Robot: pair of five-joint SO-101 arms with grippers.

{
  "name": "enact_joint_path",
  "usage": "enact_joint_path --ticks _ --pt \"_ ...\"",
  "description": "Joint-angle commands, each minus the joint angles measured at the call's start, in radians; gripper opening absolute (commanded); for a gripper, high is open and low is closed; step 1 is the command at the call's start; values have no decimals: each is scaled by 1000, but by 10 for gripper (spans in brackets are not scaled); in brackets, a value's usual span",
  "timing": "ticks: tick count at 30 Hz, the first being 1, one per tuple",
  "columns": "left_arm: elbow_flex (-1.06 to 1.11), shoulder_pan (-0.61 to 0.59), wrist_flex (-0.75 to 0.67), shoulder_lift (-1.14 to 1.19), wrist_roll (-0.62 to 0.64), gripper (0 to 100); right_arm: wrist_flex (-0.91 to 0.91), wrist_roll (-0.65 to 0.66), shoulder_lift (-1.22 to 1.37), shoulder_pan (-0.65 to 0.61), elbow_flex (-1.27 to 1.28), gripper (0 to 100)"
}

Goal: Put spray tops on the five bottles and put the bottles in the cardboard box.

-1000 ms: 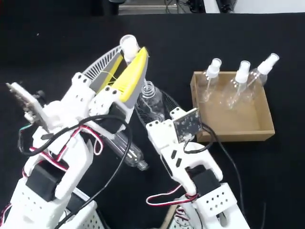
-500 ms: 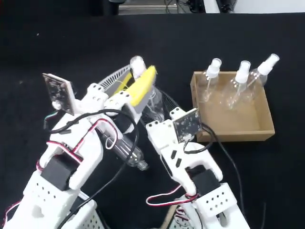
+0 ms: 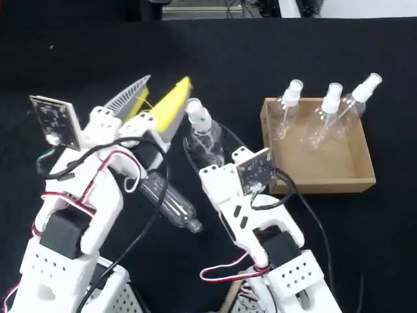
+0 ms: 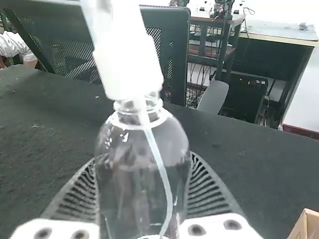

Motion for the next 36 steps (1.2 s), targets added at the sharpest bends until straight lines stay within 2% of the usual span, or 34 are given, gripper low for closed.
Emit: enact_joint_path --ticks 1,4,9,18,23,25,28,32,36 --pt "-68 -7 11 3 -14 209 -26 0 -36 -3 -8 10" --pt "-38 58 9 3 -18 209 -26 0 -36 -3 -8 10" --pt "21 151 8 18 -158 209 -26 -2 -36 -3 -8 10" --pt "-171 76 18 18 -169 209 -26 -3 -36 -3 -8 10" --pt "-274 7 204 21 -167 209 -15 3 -36 14 -8 10" --pt "-232 -42 238 26 -163 209 40 3 -38 69 -27 10" --pt "-93 -113 201 17 -160 209 170 -3 -59 207 -119 10" --pt "73 -163 178 -12 -74 209 427 8 -134 358 -321 10" --pt "200 -166 176 -75 -28 209 643 130 -196 555 -527 10"
